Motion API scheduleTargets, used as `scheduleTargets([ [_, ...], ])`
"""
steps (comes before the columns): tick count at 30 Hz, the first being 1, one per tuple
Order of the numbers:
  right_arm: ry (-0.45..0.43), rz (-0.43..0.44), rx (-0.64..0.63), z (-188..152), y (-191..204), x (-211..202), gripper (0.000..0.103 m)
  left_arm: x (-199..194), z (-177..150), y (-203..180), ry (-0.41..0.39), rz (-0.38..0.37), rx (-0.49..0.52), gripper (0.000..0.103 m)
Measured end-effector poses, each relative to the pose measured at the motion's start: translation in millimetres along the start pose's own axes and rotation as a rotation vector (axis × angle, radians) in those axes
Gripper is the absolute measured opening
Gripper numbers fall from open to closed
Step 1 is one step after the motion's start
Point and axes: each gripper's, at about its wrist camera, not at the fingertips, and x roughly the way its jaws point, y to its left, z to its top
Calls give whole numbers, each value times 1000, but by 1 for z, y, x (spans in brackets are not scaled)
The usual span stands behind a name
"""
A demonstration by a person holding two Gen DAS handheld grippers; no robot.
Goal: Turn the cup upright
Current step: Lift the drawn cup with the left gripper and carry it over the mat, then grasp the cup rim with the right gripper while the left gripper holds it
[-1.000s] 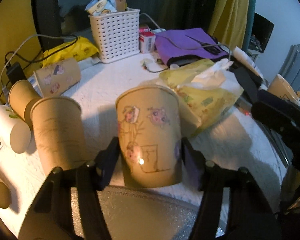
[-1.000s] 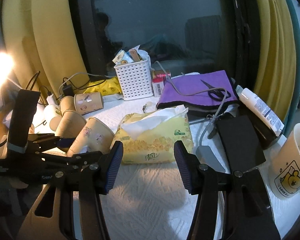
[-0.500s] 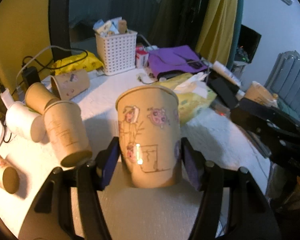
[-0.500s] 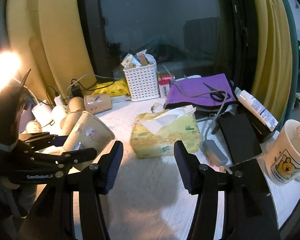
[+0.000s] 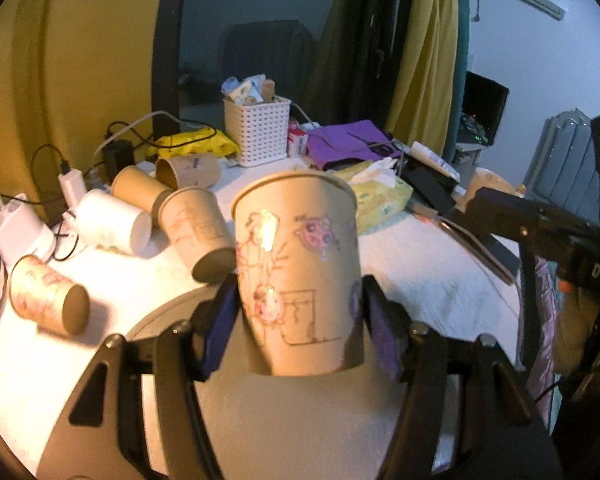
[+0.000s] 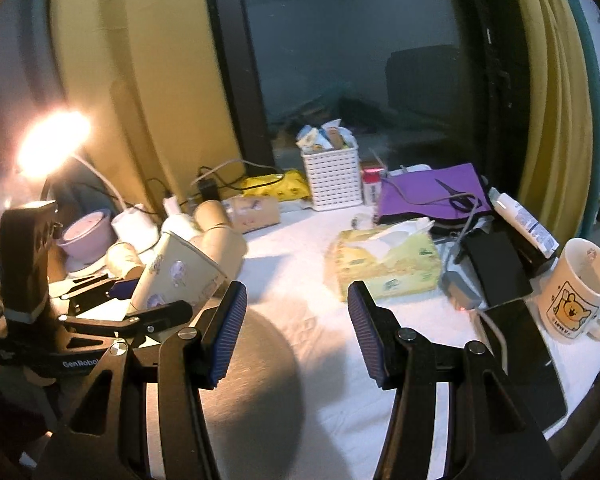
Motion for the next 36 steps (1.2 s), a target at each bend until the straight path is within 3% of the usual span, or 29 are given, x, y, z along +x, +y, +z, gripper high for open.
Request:
scheduleTargets([
  [5,1,35,1,-9,22,-11,56,-31,-22,0,-53,9,1,61],
  [6,2,39,2,-11,26,-13,58,-37,-26,0,-60,9,-5,61],
  [8,6,45,7,-15,33,-16,72,-48,-33,1,-73,3,-19,61],
  [16,-3,87,27,-31,62,-38,73,-101,-65,-10,-165,5,-7,62],
  [22,4,109,26,-51,89,-63,73,-121,-94,-18,-164,7,1,62],
  [27,21,176,43,-69,107,-78,73,-136,-123,-25,-182,30,21,62],
  [36,103,382,121,-88,125,-68,73,-147,-146,-25,-208,42,7,62],
])
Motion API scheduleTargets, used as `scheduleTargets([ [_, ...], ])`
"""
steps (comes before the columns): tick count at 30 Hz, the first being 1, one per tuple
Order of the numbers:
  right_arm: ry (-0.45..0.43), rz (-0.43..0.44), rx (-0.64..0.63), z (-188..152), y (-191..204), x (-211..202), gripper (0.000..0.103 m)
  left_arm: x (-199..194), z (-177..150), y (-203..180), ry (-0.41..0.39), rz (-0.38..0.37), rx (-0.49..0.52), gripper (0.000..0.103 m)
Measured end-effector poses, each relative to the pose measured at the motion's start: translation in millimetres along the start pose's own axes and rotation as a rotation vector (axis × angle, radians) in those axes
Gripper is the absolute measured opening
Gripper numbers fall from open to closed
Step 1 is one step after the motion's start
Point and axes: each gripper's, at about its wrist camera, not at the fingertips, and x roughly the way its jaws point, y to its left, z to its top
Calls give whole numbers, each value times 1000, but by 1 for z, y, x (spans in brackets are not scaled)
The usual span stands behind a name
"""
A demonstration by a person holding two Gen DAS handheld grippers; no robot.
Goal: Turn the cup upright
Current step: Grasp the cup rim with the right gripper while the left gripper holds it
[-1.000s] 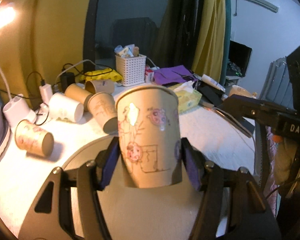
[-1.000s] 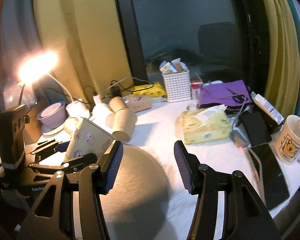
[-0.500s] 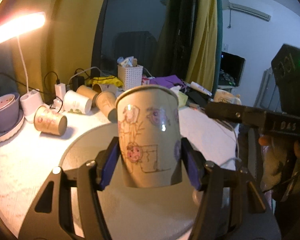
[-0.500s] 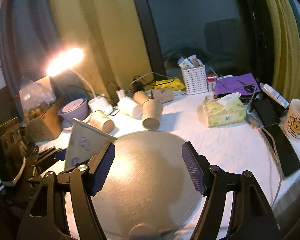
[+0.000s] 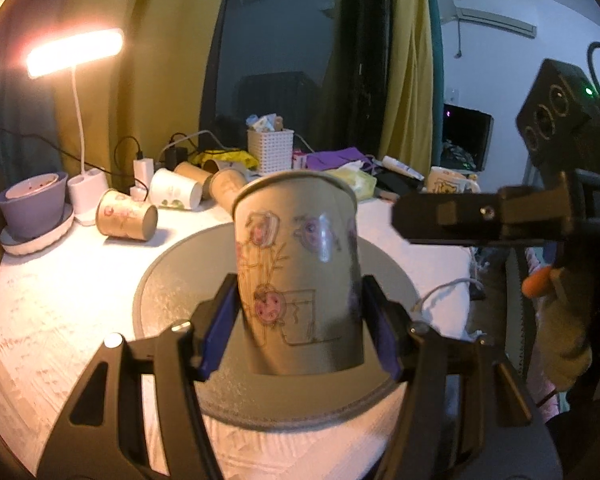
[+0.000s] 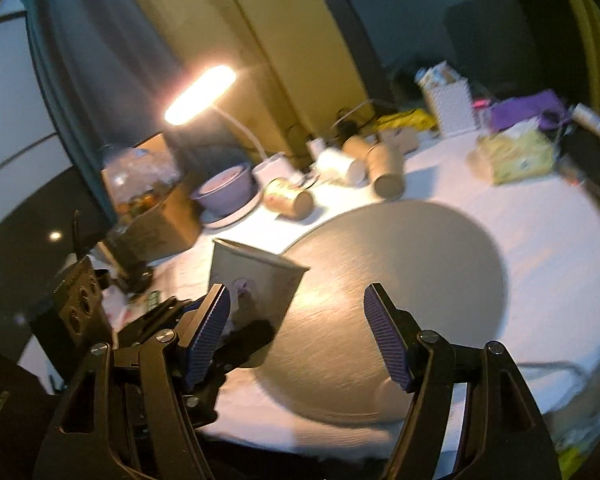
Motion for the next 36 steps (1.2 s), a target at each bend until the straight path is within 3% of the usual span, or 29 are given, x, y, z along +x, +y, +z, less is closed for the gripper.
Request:
scheduleTargets([
  [15,82,187,102,-2,1,28,73,-13,-16,-10,-86,-41,12,61],
  [22,81,239,159,2,-8,30,73,-14,-16,-13,-96,-53,23,62],
  [30,98,219,145,3,-7,35,72,-11,-16,-9,-76,-55,3,63],
  [36,100,141,72,12,2,42,71,3,-17,-3,4,-44,-17,66],
])
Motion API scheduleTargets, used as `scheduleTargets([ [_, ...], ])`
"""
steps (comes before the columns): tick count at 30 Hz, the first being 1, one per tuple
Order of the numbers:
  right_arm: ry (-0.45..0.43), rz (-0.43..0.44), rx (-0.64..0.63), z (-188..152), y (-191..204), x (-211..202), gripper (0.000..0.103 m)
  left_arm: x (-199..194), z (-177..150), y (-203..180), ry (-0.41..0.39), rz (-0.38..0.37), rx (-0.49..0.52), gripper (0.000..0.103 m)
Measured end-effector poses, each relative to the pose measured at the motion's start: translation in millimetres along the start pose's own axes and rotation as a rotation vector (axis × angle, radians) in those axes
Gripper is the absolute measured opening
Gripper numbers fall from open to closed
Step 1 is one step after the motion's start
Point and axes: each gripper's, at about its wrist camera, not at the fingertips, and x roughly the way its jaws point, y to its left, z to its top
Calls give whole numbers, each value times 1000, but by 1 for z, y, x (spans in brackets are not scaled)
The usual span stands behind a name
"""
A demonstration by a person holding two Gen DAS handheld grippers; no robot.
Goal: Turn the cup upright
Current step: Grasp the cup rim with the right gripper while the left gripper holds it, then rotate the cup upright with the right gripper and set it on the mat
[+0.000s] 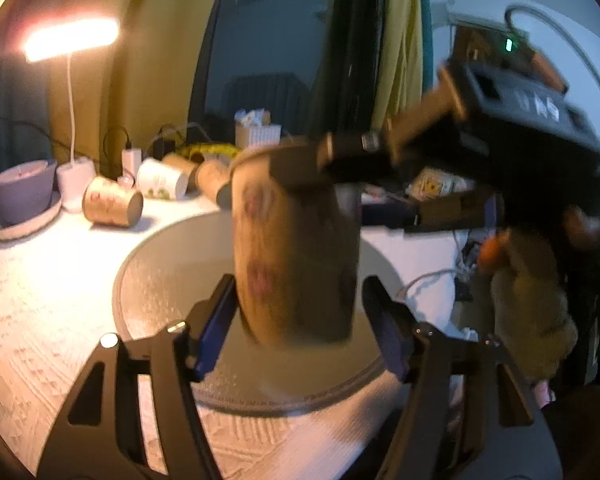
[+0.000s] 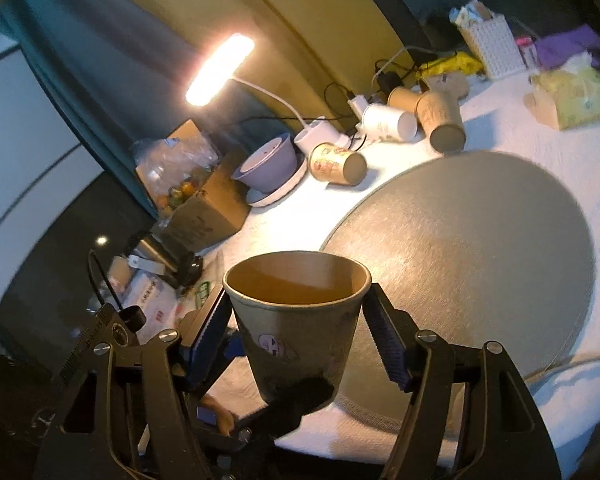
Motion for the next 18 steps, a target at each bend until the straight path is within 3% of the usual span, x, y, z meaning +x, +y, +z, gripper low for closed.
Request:
scheduleTargets([
  [10,-102,-319,-199,22,0,17,71,8,5,35,58,73,-106,66],
  [18,-118,-470,-294,14,-7,43,71,18,3,68,109,113,-223,66],
])
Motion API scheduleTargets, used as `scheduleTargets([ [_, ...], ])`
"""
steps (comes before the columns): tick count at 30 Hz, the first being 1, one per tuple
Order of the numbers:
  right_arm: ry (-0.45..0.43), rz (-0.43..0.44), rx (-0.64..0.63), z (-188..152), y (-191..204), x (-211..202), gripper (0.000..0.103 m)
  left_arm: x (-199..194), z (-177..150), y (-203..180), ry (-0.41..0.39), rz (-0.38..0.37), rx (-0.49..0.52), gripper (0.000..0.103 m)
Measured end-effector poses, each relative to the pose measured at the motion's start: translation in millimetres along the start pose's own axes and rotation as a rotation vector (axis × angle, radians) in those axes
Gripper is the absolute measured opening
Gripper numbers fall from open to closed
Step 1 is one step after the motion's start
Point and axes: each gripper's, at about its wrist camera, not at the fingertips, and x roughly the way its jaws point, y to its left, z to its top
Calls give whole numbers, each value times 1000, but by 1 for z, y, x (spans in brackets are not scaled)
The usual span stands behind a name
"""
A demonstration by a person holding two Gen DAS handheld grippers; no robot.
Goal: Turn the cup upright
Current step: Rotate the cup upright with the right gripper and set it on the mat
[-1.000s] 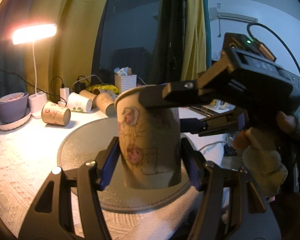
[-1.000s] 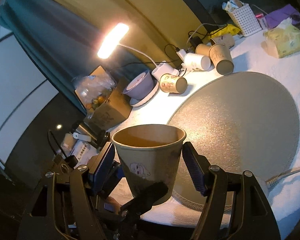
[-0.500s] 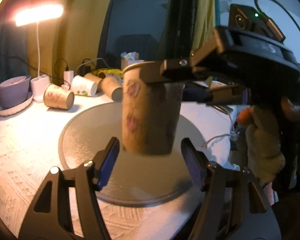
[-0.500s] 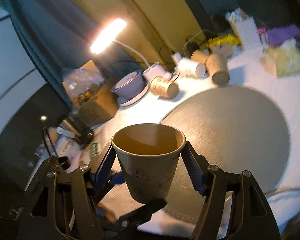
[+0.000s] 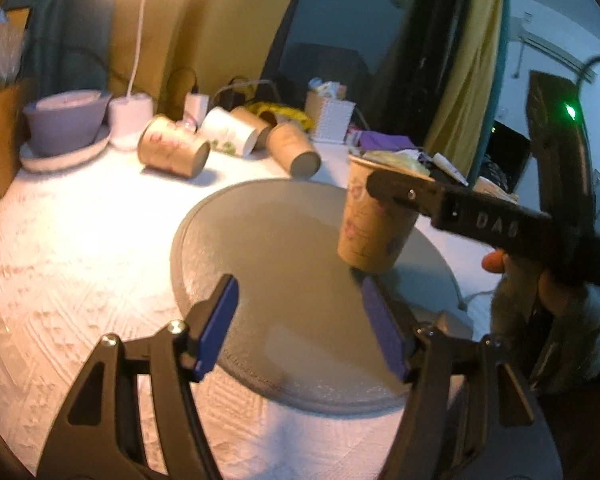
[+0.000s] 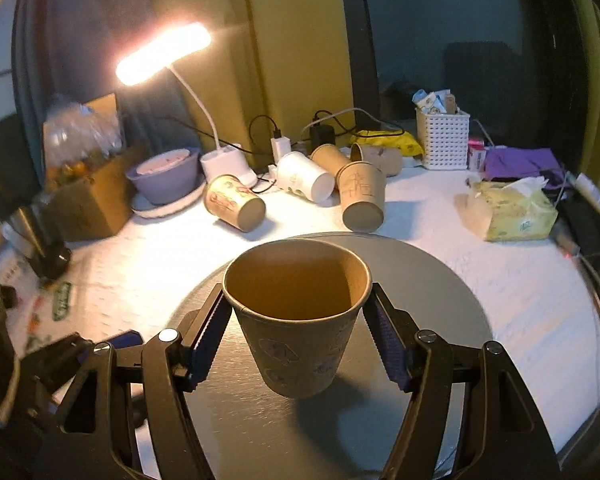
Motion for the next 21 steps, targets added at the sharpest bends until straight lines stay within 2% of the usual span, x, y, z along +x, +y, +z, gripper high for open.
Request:
scheduleTargets([
  [9,-4,-123,-71,-12,3,18,71,9,1,3,35,-10,-25,67],
  [12,-8,-142,-67,-13,1,17,71,10,2,6,42,-11,-40,72],
  [17,-13,-173,-62,-16,-5,13,71,11,2,7,47,-6,-49,72],
  [21,-6,-161,-53,-19,-9,9,71,12,2,7,51,0,-46,72],
])
